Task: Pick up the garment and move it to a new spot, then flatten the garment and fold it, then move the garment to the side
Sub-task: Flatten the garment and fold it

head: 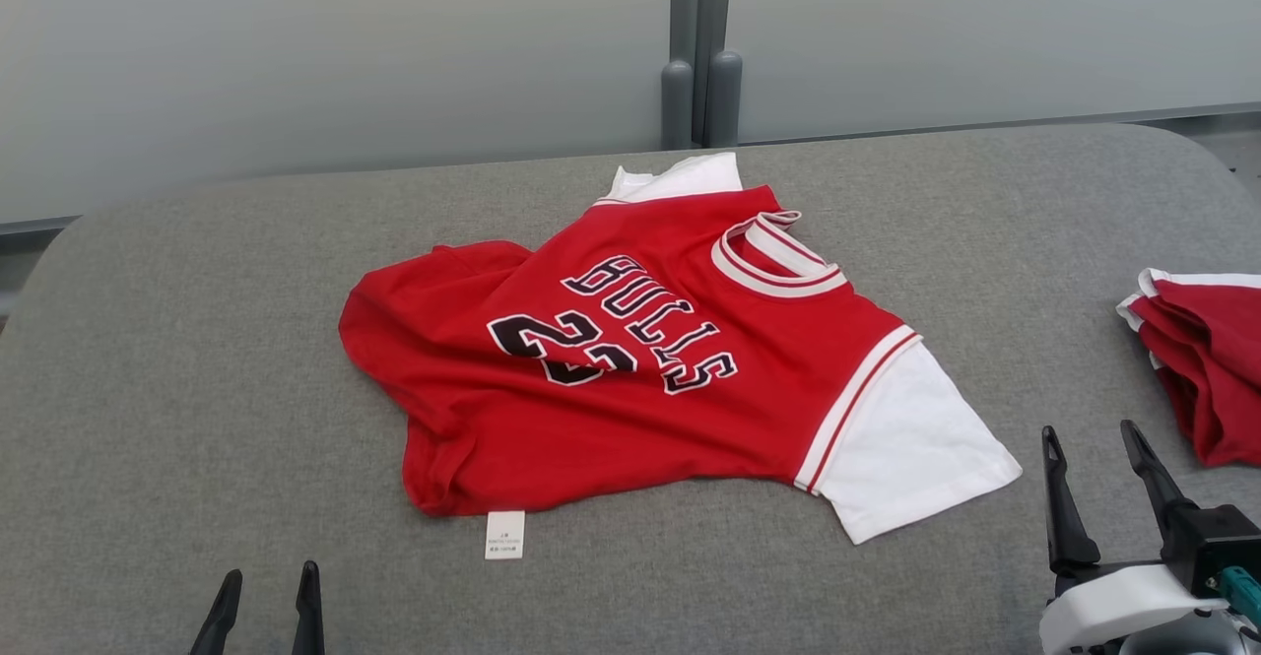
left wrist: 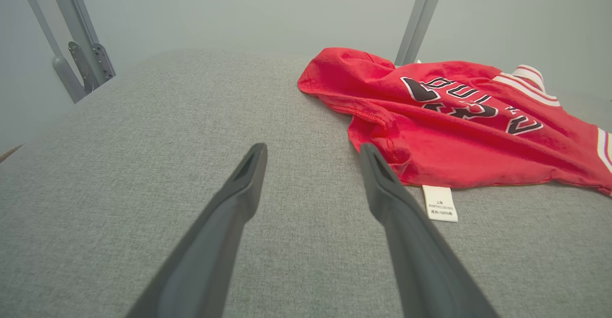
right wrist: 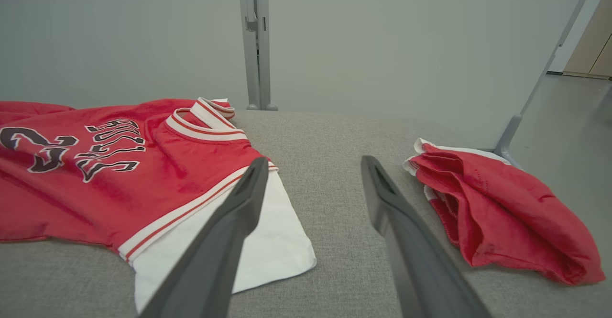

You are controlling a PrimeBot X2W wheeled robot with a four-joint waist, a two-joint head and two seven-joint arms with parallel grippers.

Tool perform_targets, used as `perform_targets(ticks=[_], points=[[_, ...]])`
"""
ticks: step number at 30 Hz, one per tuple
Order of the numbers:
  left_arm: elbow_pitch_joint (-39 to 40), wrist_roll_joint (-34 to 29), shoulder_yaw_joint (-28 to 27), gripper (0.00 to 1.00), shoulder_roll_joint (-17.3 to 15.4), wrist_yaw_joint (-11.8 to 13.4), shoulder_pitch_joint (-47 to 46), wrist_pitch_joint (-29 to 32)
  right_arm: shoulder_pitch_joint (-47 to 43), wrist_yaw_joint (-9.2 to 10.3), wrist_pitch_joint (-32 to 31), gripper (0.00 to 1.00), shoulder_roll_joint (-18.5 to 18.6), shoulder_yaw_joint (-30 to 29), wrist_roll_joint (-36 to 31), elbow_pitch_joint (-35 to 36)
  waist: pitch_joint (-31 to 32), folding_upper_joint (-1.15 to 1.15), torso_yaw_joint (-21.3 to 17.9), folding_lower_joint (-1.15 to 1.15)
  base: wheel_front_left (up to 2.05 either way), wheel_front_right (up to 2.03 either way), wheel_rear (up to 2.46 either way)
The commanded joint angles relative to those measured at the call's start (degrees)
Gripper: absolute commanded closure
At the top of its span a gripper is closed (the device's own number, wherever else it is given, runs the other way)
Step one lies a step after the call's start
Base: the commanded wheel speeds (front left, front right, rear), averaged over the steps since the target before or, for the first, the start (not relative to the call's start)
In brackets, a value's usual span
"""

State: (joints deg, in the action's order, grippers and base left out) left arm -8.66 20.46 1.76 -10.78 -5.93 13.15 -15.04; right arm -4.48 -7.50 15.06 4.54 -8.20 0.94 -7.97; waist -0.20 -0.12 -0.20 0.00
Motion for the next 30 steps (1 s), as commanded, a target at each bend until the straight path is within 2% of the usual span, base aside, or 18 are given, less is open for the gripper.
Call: perform_targets(ticks=[1,5,16,23,30], points=[[-0.01,-0.67,-0.19,0.0,0.09,-0.15,-0.77,-0.18,0.42,0.02,0.16,0.0,0.47,-0.22,0.15,-0.04,-0.19,0.12,-0.05,0.0,0.0,0.0,0.0],[0.94,-1.28,2.15,0.0,0.29,-0.45,-3.16,1.91,3.39,0.02,-0.66,0.0,1.2,-1.41,-1.61,-3.91,-2.22,0.12,-0.21,0.0,0.0,0.0,0.0],[0.01,-0.62,7.81,0.0,1.01,-0.1,-11.61,16.43,14.41,0.03,-15.92,0.0,5.41,5.36,-0.93,-15.12,-6.74,0.12,-0.82,0.0,0.0,0.0,0.0],[0.36,1.4,9.42,0.0,1.23,-0.36,-13.9,23.64,18.3,0.03,-17.98,0.0,5.36,7.68,-0.37,-21.38,-8.37,0.12,-0.9,0.0,0.0,0.0,0.0],[-0.26,2.39,10.59,0.0,1.36,-0.34,-15.66,26.83,21.05,0.02,-17.68,0.0,4.99,9.71,0.27,-26.1,-9.82,0.12,-0.79,0.0,0.0,0.0,0.0]])
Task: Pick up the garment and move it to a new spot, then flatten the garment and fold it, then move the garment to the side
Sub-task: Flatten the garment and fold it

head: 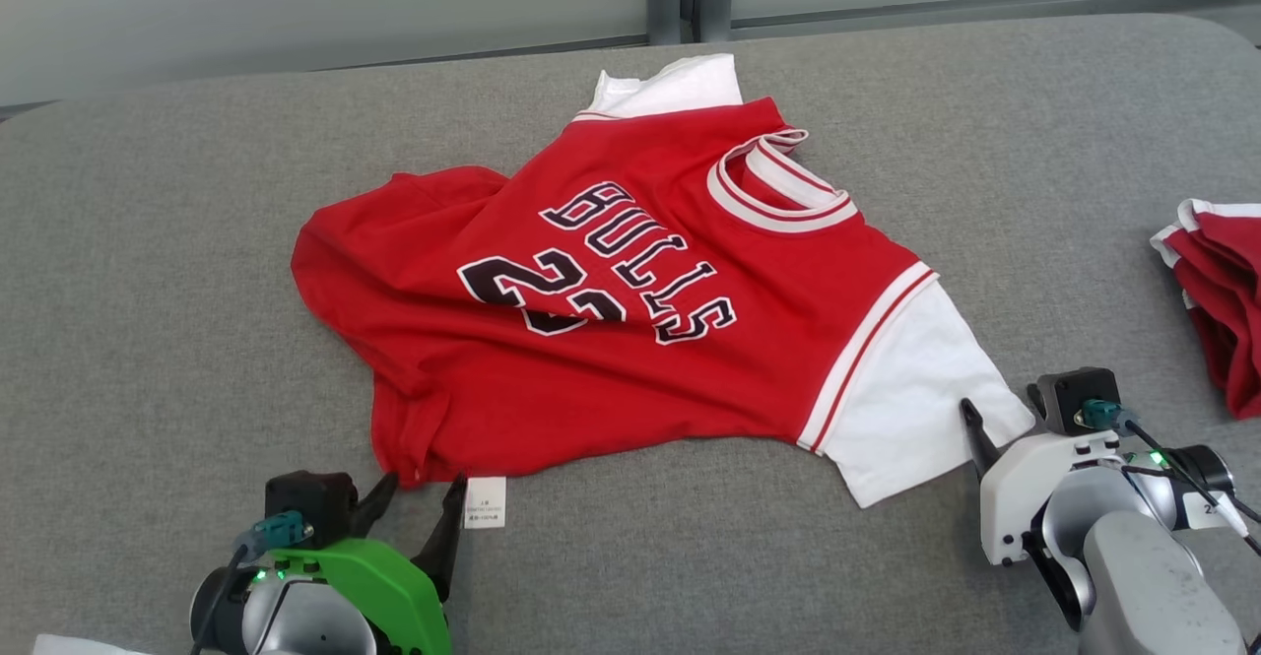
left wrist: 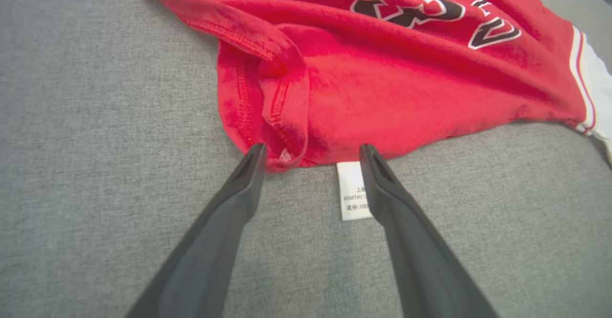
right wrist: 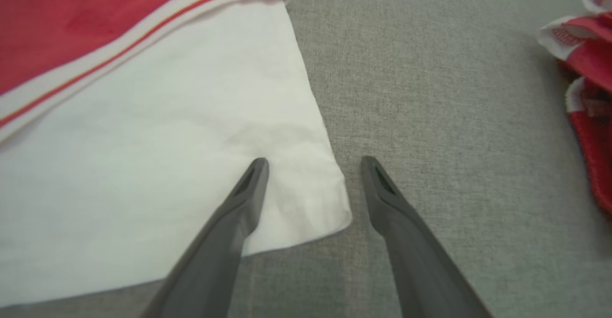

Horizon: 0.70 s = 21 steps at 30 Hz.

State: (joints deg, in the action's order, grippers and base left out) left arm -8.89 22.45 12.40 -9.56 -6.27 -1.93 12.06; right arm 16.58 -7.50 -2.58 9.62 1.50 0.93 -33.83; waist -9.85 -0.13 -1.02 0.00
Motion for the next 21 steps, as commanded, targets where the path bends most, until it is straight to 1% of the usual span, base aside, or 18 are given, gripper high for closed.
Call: perform_targets(ticks=[1,3,10,15,17,21], points=[[-0.29,0.45,0.06,0.0,0.15,0.15,-0.86,0.49,0.4,0.02,-0.05,0.0,-0.13,0.57,0.46,-0.88,-0.44,0.13,0.05,0.0,0.0,0.0,0.0],[-0.64,0.29,0.41,0.0,-0.2,0.13,-1.59,1.31,1.15,0.01,0.23,0.0,-0.06,1.32,0.8,-1.92,-0.78,0.13,0.12,0.0,0.0,0.0,0.0],[-3.08,-0.76,-0.34,0.0,-0.42,2.15,-3.63,0.3,2.87,-0.01,1.67,0.0,-0.1,3.23,1.66,-4.16,-1.37,0.13,-0.02,0.0,0.0,0.0,0.0],[-5.66,-0.92,0.14,0.0,-0.55,1.85,-4.78,-0.56,3.37,-0.01,2.42,0.0,-0.24,4.29,2.03,-5.07,-1.47,0.13,-0.38,0.0,0.0,0.0,0.0],[-6.91,-1.31,0.09,0.0,-0.8,2.29,-5.29,-1.11,3.58,-0.01,2.65,0.0,-0.29,4.54,2.25,-5.45,-1.46,0.13,-0.54,0.0,0.0,0.0,0.0],[-9.14,-0.99,-0.09,0.0,-0.94,2.22,-6.08,-2.13,3.8,-0.01,2.83,0.0,-0.45,5.19,2.57,-6.21,-1.53,0.13,-0.96,0.0,0.0,0.0,0.0]])
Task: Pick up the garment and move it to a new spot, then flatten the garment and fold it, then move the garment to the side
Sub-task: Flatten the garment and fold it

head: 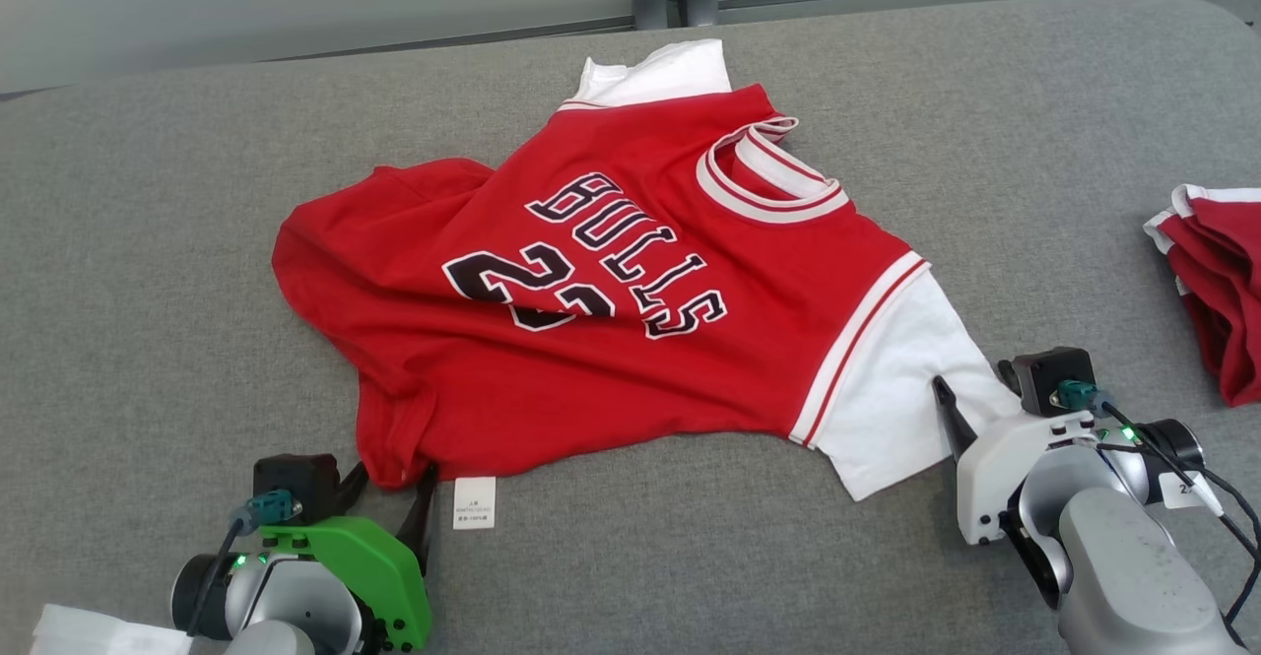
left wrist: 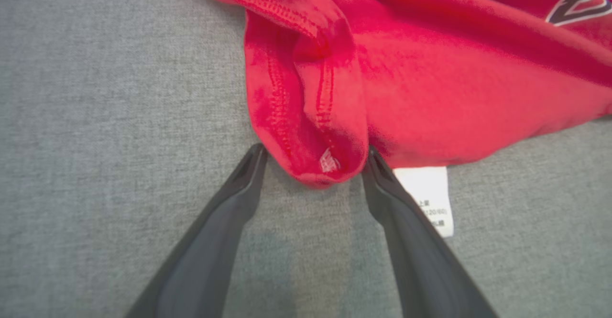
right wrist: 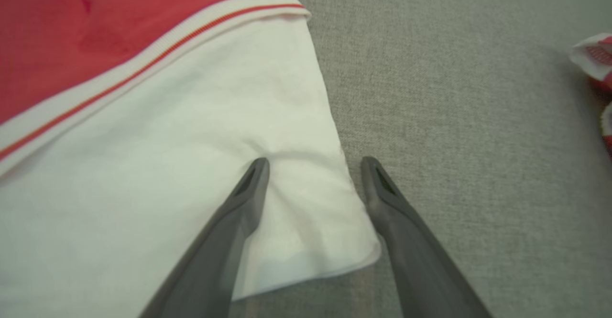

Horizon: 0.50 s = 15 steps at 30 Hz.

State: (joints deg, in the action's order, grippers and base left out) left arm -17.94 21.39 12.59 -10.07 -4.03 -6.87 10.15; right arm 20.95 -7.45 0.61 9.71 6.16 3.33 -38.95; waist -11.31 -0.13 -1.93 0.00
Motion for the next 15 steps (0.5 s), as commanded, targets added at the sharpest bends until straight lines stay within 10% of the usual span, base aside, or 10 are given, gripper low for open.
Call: perform_targets(ticks=[1,2,4,5,15], points=[[-0.68,0.21,-0.29,0.0,-0.56,-0.18,-1.44,-0.32,-0.52,-0.06,-0.53,0.0,-0.65,0.81,0.48,-1.4,-0.13,0.13,-0.08,0.0,0.0,0.0,0.0],[-1.4,0.27,-0.18,0.39,-0.73,-0.4,-1.49,-0.39,-0.51,-0.06,-0.89,0.0,-0.85,1.25,1.11,-1.68,-0.19,0.13,-0.13,0.0,0.0,0.0,0.0],[-2.89,1.2,-0.18,1.0,-0.64,-0.75,-1.55,-0.22,0.02,-0.13,-0.78,0.73,-1.49,1.74,2.71,-1.84,-0.34,0.13,-0.34,0.0,0.0,0.0,0.0],[-3.34,1.64,-0.2,1.0,-0.71,-1.01,-1.6,0.04,0.36,-0.13,-0.94,1.0,-1.29,2.07,3.13,-1.97,-0.43,0.13,-0.42,0.0,0.0,0.0,0.0],[2.27,11.41,-4.27,1.0,-0.85,-2.47,-0.84,2.56,2.88,-0.01,-1.41,1.0,1.25,3.12,17.12,1.97,-0.07,0.13,-0.39,0.0,0.0,0.0,0.0]])
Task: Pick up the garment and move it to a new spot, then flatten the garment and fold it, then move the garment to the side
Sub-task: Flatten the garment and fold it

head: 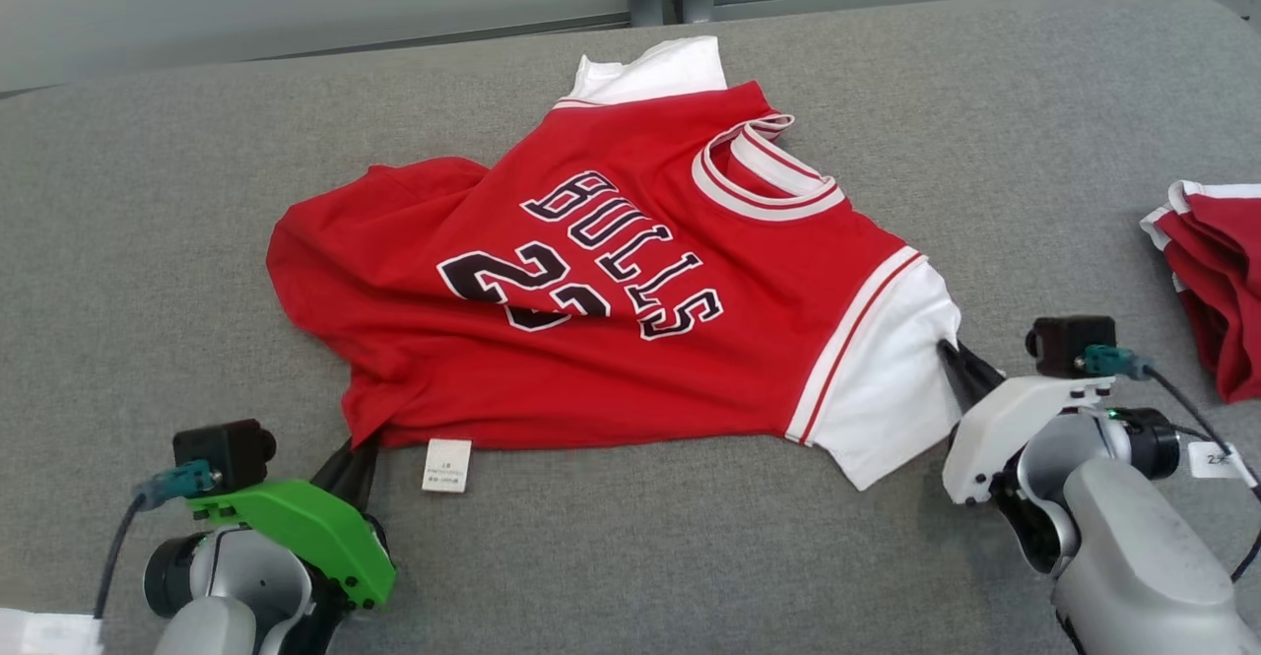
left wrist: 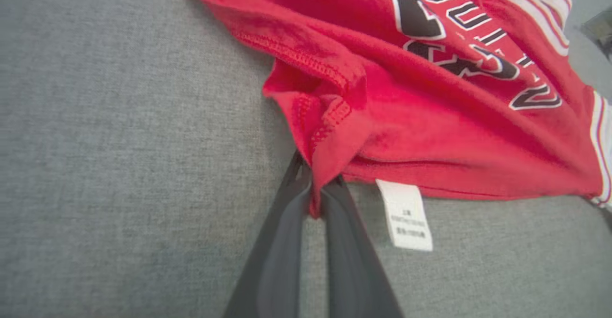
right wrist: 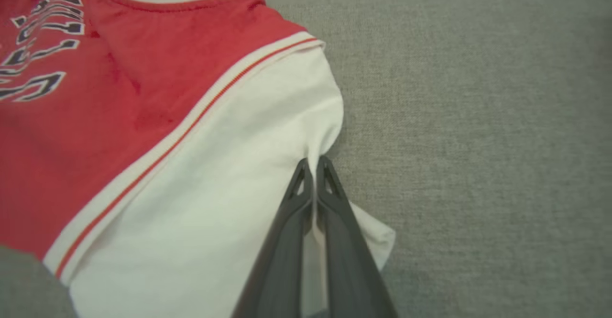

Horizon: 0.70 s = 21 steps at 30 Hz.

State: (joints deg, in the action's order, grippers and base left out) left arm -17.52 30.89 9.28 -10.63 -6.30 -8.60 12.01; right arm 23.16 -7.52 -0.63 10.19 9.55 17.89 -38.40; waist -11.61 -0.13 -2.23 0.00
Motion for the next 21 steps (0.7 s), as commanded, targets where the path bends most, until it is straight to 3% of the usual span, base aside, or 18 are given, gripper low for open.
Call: perform_targets(ticks=[1,2,6,12,17,21], points=[[3.83,3.53,-1.66,1.0,-0.55,-0.29,1.44,1.38,0.54,0.06,-0.55,1.0,1.22,-0.46,4.98,2.82,0.4,0.13,-0.15,0.0,0.0,0.0,0.0],[3.83,3.53,-1.66,1.0,-0.55,-0.29,1.44,1.38,0.54,0.06,-0.55,1.0,1.22,-0.46,4.98,2.82,0.4,0.13,-0.15,0.0,0.0,0.0,0.0],[14.34,10.32,-4.22,1.0,-1.72,-0.69,4.62,5.38,-1.27,0.06,-3.14,1.0,4.08,-2.02,16.18,11.42,1.0,0.13,-0.56,0.0,0.0,0.0,0.0],[35.53,21.22,-7.49,1.0,-3.05,0.21,9.77,13.02,-5.43,0.03,-8.69,1.0,8.97,-9.2,32.28,31.88,1.65,0.13,-0.96,0.0,0.0,0.0,0.0],[49.47,29.63,-10.11,1.0,-4.45,3.76,6.44,19.85,-4.2,0.02,-14.29,1.0,9.61,-16.66,38.4,48.34,-0.56,0.13,-1.46,0.0,0.0,0.0,0.0],[53.02,33.51,-11.94,1.0,-6.76,7.61,-3.86,24.64,2.59,0.02,-20.0,1.0,8.29,-20.5,38.45,55.47,-4.65,0.13,-1.42,0.0,0.0,0.0,0.0]])
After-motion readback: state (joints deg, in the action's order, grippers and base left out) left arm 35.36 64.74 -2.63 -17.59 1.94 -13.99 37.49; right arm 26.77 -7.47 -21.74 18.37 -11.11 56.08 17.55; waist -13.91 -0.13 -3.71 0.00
